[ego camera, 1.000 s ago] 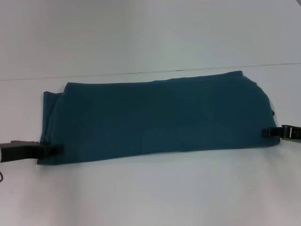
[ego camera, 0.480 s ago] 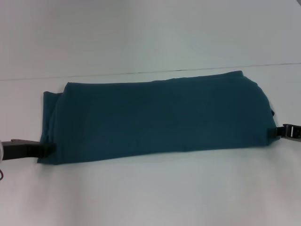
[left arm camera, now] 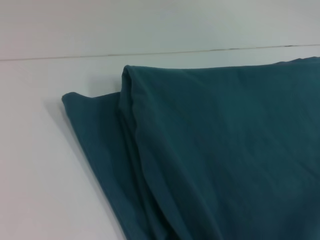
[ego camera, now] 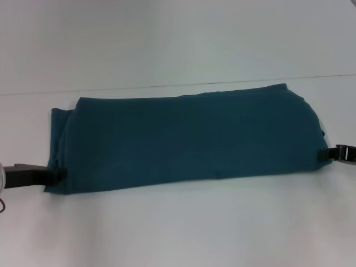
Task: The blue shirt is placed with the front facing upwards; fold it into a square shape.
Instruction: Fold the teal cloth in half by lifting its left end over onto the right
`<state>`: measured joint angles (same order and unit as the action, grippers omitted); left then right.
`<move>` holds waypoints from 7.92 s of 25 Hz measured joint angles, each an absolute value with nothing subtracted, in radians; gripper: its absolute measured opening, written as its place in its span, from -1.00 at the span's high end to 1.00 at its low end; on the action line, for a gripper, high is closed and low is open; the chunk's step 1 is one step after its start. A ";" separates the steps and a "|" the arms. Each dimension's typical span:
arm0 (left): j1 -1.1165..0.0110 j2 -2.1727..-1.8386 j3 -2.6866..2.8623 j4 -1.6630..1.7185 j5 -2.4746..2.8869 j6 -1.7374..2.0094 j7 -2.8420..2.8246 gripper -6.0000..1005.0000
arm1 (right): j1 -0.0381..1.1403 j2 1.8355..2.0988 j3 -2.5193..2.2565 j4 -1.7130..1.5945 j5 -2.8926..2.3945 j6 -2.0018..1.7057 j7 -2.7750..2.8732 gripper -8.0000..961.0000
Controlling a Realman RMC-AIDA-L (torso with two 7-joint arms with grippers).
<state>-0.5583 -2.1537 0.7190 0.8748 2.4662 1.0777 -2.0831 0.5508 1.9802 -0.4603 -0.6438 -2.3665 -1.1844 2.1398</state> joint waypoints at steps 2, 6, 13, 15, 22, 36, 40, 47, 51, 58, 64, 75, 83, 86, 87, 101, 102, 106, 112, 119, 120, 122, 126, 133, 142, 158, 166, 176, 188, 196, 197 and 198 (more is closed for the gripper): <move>-0.559 -2.153 0.719 0.876 2.466 1.080 -2.086 0.92 | 0.548 1.980 -0.458 -0.647 -2.366 -1.184 2.139 0.94; -0.560 -2.151 0.719 0.886 2.472 1.096 -2.089 0.92 | 0.542 1.978 -0.456 -0.647 -2.352 -1.198 2.127 0.94; -0.562 -2.151 0.719 0.889 2.478 1.109 -2.091 0.92 | 0.531 1.971 -0.456 -0.647 -2.330 -1.221 2.115 0.93; -0.562 -2.151 0.719 0.889 2.479 1.112 -2.091 0.92 | 0.529 1.970 -0.456 -0.647 -2.330 -1.224 2.115 0.93; -0.554 -2.149 0.719 0.917 2.485 1.148 -2.091 0.91 | 0.522 1.962 -0.456 -0.647 -2.330 -1.253 2.114 0.92; -0.536 -2.154 0.719 0.953 2.491 1.193 -2.103 0.91 | 0.511 1.955 -0.454 -0.647 -2.330 -1.268 2.114 0.90; -0.535 -2.154 0.721 0.956 2.491 1.209 -2.103 0.91 | 0.507 1.951 -0.454 -0.647 -2.330 -1.271 2.114 0.89; -0.531 -2.156 0.722 0.980 2.491 1.234 -2.103 0.91 | 0.505 1.948 -0.454 -0.647 -2.330 -1.272 2.114 0.89; -0.536 -2.156 0.722 0.980 2.491 1.240 -2.103 0.90 | 0.506 1.948 -0.455 -0.647 -2.330 -1.269 2.114 0.88; -0.533 -2.154 0.718 0.980 2.491 1.230 -2.103 0.90 | 0.501 1.948 -0.454 -0.647 -2.330 -1.266 2.114 0.87; -0.528 -2.152 0.713 0.979 2.491 1.227 -2.103 0.90 | 0.497 1.947 -0.454 -0.647 -2.329 -1.260 2.114 0.86; -0.529 -2.154 0.719 0.980 2.491 1.226 -2.103 0.89 | 0.493 1.947 -0.454 -0.647 -2.330 -1.255 2.114 0.85; -0.535 -2.154 0.713 1.007 2.477 1.236 -2.121 0.89 | 0.493 1.940 -0.454 -0.661 -2.262 -1.296 2.078 0.84; -0.530 -2.157 0.712 1.038 2.474 1.240 -2.145 0.84 | 0.472 1.941 -0.454 -0.705 -2.204 -1.330 2.068 0.84; -0.528 -2.158 0.712 1.048 2.471 1.240 -2.153 0.81 | 0.465 1.942 -0.454 -0.722 -2.182 -1.340 2.064 0.63; -0.499 -2.153 0.694 1.081 2.428 1.291 -2.315 0.14 | 0.472 1.952 -0.459 -0.742 -2.065 -1.398 1.932 -0.28; -0.496 -2.153 0.690 1.081 2.429 1.297 -2.331 0.10 | 0.478 1.952 -0.461 -0.742 -2.066 -1.395 1.931 -0.38; -0.487 -2.152 0.677 1.082 2.431 1.317 -2.372 -0.05 | 0.503 1.955 -0.464 -0.741 -2.072 -1.379 1.931 -0.68; -0.471 -2.147 0.652 1.095 2.478 1.345 -2.458 -0.51 | 0.538 1.963 -0.467 -0.741 -2.076 -1.345 1.940 -0.89; -0.471 -2.141 0.622 1.094 2.510 1.392 -2.520 -0.53 | 0.571 1.954 -0.468 -0.748 -2.077 -1.341 1.949 -0.88; -0.471 -2.141 0.623 1.090 2.511 1.392 -2.526 -0.53 | 0.575 1.954 -0.468 -0.749 -2.077 -1.341 1.948 -0.88; -0.472 -2.142 0.626 1.080 2.511 1.391 -2.537 -0.53 | 0.581 1.952 -0.468 -0.750 -2.077 -1.341 1.948 -0.88; -0.482 -2.143 0.630 1.054 2.511 1.389 -2.560 -0.53 | 0.590 1.944 -0.468 -0.751 -2.077 -1.343 1.947 -0.88; -0.500 -2.143 0.631 1.006 2.511 1.354 -2.584 -0.52 | 0.593 1.930 -0.473 -0.752 -2.077 -1.345 1.943 -0.88; -0.520 -2.141 0.631 0.955 2.511 1.300 -2.587 -0.52 | 0.591 1.918 -0.479 -0.753 -2.077 -1.349 1.943 -0.88; -0.524 -2.141 0.639 0.951 2.513 1.296 -2.589 -0.51 | 0.583 1.916 -0.480 -0.753 -2.077 -1.352 1.945 -0.88; -0.547 -2.144 0.654 0.928 2.512 1.289 -2.583 -0.51 | 0.584 1.916 -0.480 -0.753 -2.077 -1.351 1.944 -0.88; -0.583 -2.147 0.667 0.939 2.506 1.298 -2.578 -0.51 | 0.581 1.914 -0.480 -0.776 -2.077 -1.351 1.950 -0.88; -0.588 -2.133 0.684 0.970 2.512 1.309 -2.579 -0.51 | 0.581 1.916 -0.481 -0.776 -2.077 -1.344 1.945 -0.87; -0.560 -2.129 0.673 1.058 2.539 1.353 -2.601 -0.51 | 0.587 1.917 -0.482 -0.776 -2.077 -1.342 1.946 -0.87; -0.557 -2.129 0.672 1.069 2.539 1.367 -2.608 -0.51 | 0.588 1.917 -0.482 -0.776 -2.077 -1.342 1.946 -0.87; -0.554 -2.129 0.672 1.079 2.540 1.381 -2.617 -0.51 | 0.588 1.916 -0.482 -0.776 -2.077 -1.342 1.947 -0.87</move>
<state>-0.5541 -2.1289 0.6722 1.0793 2.5395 1.3815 -2.6166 0.5884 1.9165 -0.4821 -0.7761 -2.0770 -1.3418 1.9472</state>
